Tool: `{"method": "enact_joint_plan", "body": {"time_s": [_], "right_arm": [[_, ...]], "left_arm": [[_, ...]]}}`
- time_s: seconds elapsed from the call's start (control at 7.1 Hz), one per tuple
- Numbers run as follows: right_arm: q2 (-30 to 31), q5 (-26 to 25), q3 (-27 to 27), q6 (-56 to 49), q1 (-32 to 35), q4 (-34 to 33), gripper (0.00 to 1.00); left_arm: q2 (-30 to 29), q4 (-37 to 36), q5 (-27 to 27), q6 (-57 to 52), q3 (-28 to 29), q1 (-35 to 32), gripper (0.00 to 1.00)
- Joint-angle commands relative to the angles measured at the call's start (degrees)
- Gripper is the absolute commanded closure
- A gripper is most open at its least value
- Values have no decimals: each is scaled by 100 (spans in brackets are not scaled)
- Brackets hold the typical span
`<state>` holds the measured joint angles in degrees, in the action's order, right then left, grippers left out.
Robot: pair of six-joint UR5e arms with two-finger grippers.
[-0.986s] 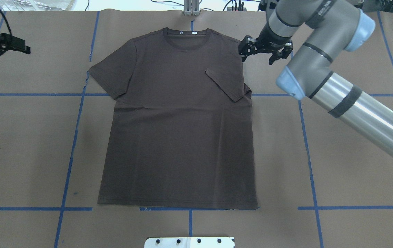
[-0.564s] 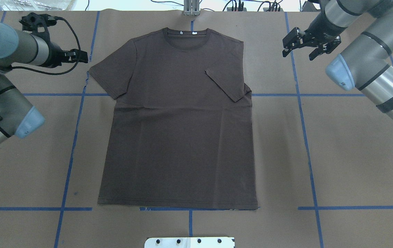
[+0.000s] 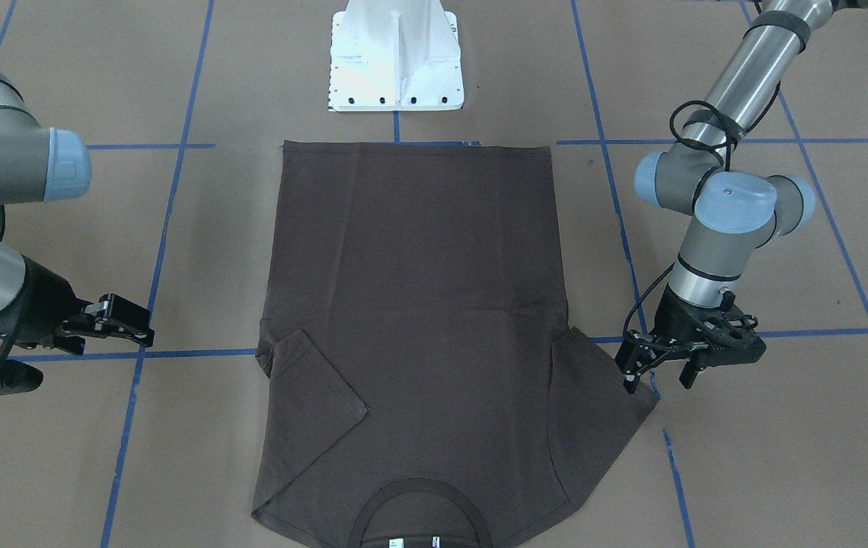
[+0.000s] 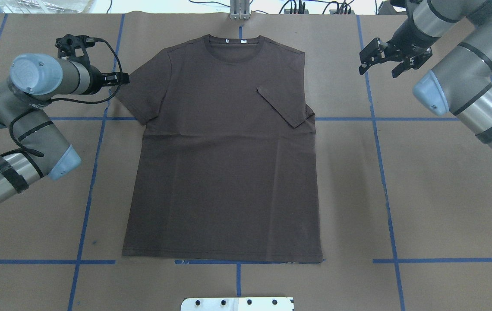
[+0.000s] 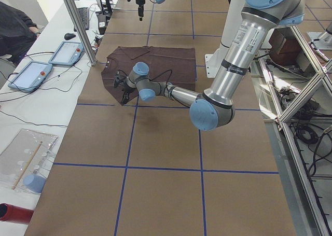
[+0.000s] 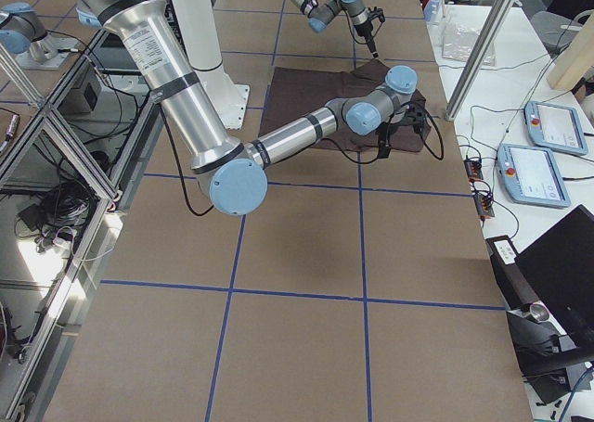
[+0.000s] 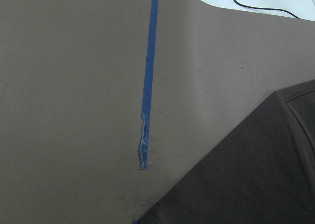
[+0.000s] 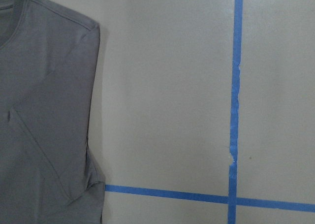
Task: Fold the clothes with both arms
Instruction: 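Move the left gripper to the other sleeve while the right arm lifts away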
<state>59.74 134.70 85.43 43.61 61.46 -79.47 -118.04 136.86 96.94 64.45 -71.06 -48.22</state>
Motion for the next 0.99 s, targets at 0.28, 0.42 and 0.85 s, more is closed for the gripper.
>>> {"method": "enact_joint_plan", "body": {"time_s": [0.28,0.42,0.85], "right_arm": [[-32,4,-18,16,-12,2,0],[-32,4,-27,16,-12,2,0],[-41,4,-18,16,-12,2,0]], "left_arm": [[-272,25,-123,-55,575,120,6],[-272,25,-114,-64,576,111,11],[-280,7,-123,-239,567,111,54]]}}
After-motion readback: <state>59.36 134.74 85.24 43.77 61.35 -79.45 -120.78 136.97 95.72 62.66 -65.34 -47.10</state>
